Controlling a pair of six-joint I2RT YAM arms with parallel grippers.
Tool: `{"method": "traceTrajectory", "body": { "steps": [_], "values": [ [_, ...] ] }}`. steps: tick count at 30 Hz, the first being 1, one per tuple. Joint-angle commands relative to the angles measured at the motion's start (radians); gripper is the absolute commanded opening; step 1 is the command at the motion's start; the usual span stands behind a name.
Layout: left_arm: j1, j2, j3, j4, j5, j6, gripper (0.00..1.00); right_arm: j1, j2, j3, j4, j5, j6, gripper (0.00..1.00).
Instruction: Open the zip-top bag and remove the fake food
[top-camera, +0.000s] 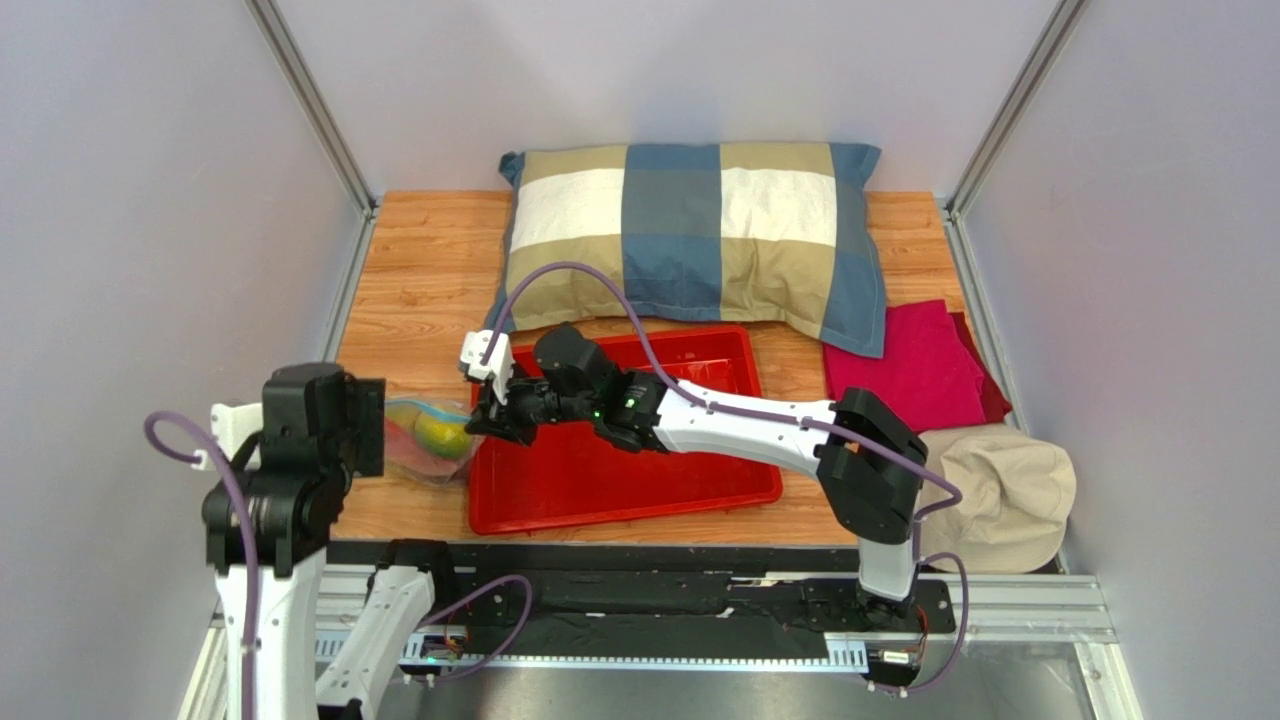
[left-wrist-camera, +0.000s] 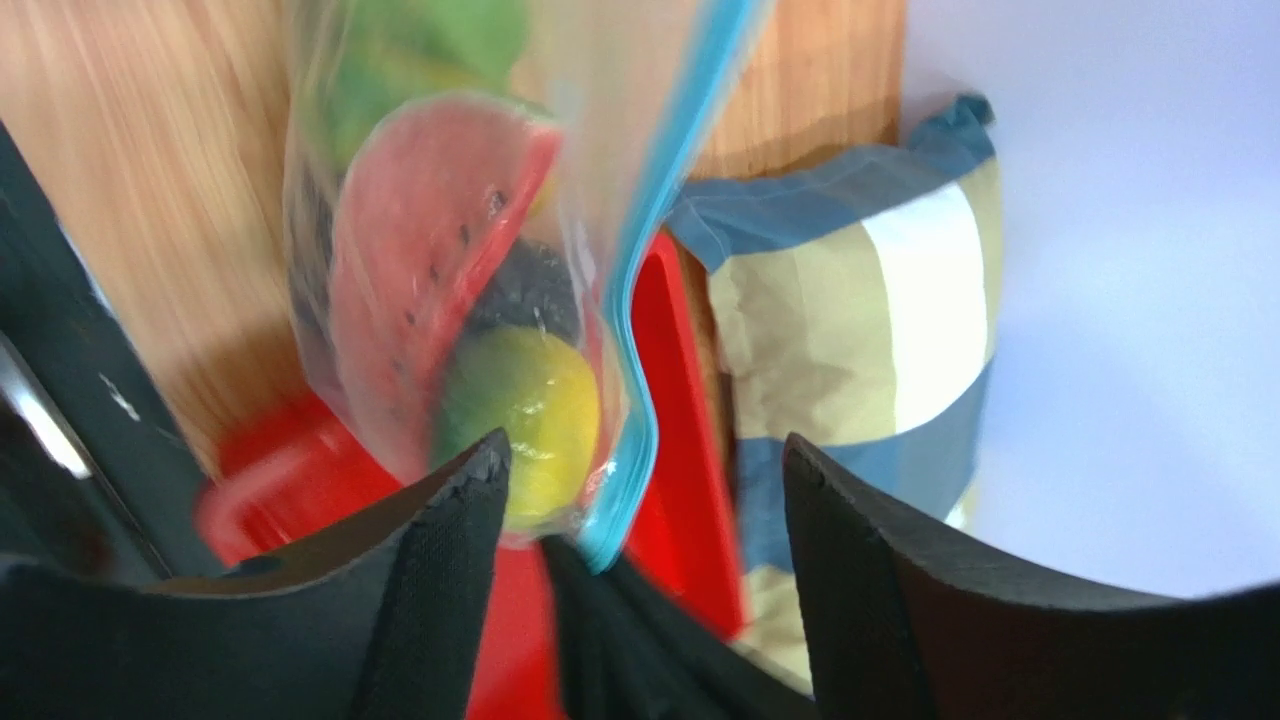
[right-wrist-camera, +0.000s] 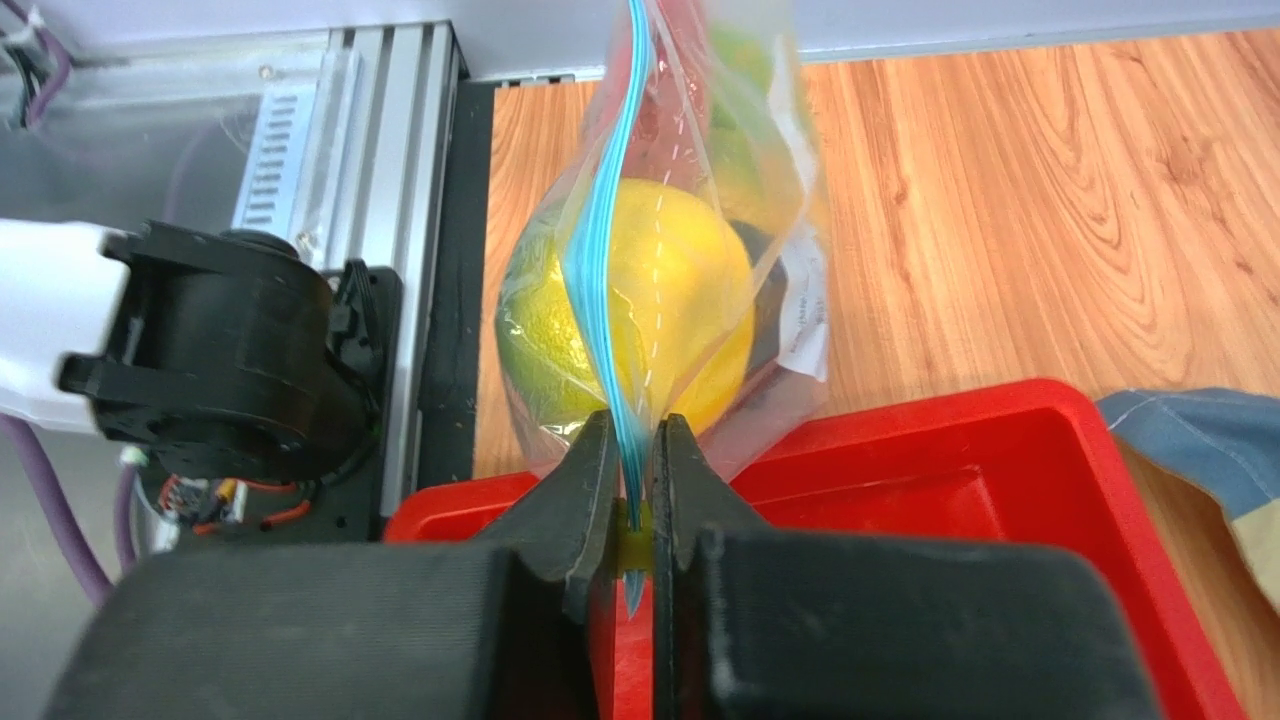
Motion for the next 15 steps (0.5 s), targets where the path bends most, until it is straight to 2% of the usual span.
{"method": "traceTrajectory", "body": {
  "steps": [1, 3, 4, 6, 7, 8, 12, 15],
  "values": [
    [0.003, -0.096, 0.006, 0.074, -0.093, 0.496, 0.77, -0.049, 0.038, 0.122, -0.139, -0.144, -0.154, 0.0],
    [0.003, -0.127, -0.031, 0.155, -0.047, 0.627, 0.77, -0.06, 0.063, 0.205, -0.202, -0.205, -0.229, 0.0],
    [0.003, -0.157, -0.047, 0.204, 0.047, 0.78, 0.74, -0.062, 0.102, 0.246, -0.287, -0.227, -0.258, 0.0],
    [0.003, -0.176, -0.116, 0.361, 0.211, 0.899, 0.74, -0.062, 0.15, 0.381, -0.434, -0.282, -0.33, 0.0],
    [0.003, -0.168, -0.139, 0.413, 0.273, 1.006, 0.74, -0.063, 0.193, 0.421, -0.473, -0.302, -0.346, 0.0],
    [0.003, -0.15, -0.143, 0.453, 0.316, 1.047, 0.74, -0.063, 0.216, 0.454, -0.501, -0.325, -0.353, 0.0],
    [0.003, -0.012, -0.088, 0.421, 0.459, 1.23, 0.74, -0.085, 0.279, 0.563, -0.573, -0.397, -0.361, 0.0],
    [-0.021, 0.046, -0.052, 0.407, 0.481, 1.324, 0.74, -0.1, 0.345, 0.691, -0.665, -0.477, -0.358, 0.0]
  ]
}}
